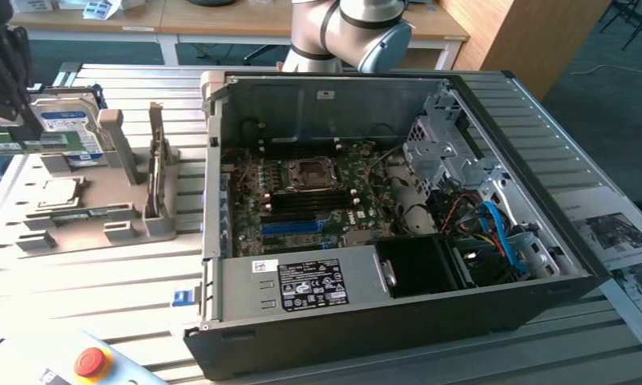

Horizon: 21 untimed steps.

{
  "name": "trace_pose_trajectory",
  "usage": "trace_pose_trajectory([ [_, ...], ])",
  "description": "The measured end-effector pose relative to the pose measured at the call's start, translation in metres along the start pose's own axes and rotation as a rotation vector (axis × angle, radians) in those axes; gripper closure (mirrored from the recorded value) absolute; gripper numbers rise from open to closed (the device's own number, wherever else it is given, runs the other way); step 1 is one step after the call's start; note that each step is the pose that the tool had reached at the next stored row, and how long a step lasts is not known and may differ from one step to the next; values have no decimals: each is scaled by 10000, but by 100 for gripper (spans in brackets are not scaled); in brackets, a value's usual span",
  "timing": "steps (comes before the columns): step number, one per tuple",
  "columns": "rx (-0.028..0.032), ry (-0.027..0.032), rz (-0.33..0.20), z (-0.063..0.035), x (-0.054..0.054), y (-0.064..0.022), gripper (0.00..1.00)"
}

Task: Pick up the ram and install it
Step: 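Pick up the ram and move it above insertion slot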

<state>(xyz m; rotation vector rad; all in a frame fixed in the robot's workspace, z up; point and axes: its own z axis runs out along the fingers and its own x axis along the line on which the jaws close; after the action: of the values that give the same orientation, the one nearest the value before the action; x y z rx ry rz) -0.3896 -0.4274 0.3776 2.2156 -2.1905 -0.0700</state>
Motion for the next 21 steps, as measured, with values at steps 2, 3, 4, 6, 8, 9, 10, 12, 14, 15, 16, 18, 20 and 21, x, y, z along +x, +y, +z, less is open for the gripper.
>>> trace_pose_trajectory([
  [2,-1,0,0,-31,0,2,88],
  [3,0,0,0,-46,-1,2,88],
  [4,0,0,0,-61,-1,3,88],
  [6,-1,0,-1,-91,-1,4,88],
  [8,1,0,0,-118,-2,6,88],
  [9,0,0,0,-132,-2,6,88],
  [10,0,0,0,-144,-2,7,88],
  [12,1,-1,0,-157,-2,8,88],
  [14,1,-1,0,-158,-2,8,88],
  [15,1,-1,-1,-158,-2,7,88],
  [16,0,-1,0,-158,-2,8,88],
  [18,-3,2,0,-165,-2,9,88],
  [20,-2,1,0,-192,-3,9,88],
  [21,-1,0,-1,-207,-3,10,88],
])
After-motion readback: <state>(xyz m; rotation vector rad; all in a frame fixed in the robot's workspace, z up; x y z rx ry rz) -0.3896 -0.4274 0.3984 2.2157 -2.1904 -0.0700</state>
